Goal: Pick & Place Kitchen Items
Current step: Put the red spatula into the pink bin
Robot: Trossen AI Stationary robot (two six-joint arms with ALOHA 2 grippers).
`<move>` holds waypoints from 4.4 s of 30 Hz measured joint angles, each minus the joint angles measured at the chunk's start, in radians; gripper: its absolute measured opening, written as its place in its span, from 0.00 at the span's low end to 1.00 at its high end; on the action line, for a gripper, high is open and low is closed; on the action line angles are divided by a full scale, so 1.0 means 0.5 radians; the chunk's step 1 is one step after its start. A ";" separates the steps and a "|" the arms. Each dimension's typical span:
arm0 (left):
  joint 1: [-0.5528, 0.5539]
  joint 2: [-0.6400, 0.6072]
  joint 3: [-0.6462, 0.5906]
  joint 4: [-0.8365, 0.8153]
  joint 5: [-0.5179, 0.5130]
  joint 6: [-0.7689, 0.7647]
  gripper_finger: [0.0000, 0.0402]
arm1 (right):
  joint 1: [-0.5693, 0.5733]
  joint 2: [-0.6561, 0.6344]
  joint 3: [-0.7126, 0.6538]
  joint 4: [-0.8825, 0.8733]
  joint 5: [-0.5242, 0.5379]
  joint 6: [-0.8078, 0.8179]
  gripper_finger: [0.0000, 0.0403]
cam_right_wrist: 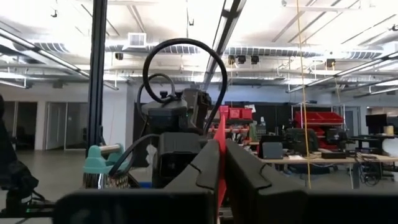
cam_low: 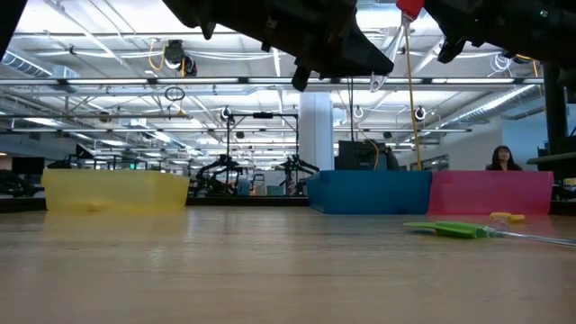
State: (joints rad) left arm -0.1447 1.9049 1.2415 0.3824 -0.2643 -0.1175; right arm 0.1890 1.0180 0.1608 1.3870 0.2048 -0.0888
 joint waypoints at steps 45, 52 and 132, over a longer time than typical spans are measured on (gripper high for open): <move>0.039 -0.011 0.016 0.053 -0.007 -0.032 0.08 | -0.025 0.009 -0.012 -0.406 -0.080 0.080 0.02; 0.040 -0.008 0.014 -0.012 -0.025 -0.031 0.08 | -0.025 -0.067 -0.010 -0.470 0.063 0.039 0.01; 0.037 -0.002 0.004 -0.173 -0.199 0.071 0.09 | -0.982 -0.992 -0.287 -2.032 0.994 -0.683 0.10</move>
State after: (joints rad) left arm -0.1265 1.9038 1.2434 0.2958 -0.3637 -0.0822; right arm -0.3019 0.5220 0.0174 0.3710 0.7017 -0.4305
